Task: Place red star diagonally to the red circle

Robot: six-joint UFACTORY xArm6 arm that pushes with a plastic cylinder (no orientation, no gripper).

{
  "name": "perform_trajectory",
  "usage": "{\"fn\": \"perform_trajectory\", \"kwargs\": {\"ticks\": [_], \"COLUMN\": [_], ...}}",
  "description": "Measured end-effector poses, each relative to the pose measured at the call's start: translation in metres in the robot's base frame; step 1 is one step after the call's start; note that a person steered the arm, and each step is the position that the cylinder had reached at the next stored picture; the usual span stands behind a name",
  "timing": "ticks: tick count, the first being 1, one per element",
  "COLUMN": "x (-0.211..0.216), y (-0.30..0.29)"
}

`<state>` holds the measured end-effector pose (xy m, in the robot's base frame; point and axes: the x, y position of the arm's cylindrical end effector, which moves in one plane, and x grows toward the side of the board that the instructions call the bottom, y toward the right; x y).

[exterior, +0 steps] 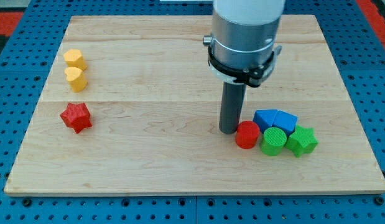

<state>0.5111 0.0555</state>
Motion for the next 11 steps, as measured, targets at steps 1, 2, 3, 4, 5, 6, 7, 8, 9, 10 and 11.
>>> {"fn": "perform_trajectory", "kwargs": {"ticks": [1, 2, 3, 4, 5, 6, 7, 8, 9, 10, 11], "x": [0.026, 0.049, 0.073, 0.094, 0.092, 0.081, 0.058, 0.05, 0.01, -0.031, -0.032], "y": [-0.072, -0.157, -0.242, -0.324, -0.36, -0.36, -0.335, -0.33, -0.34, -0.281, -0.189]}}
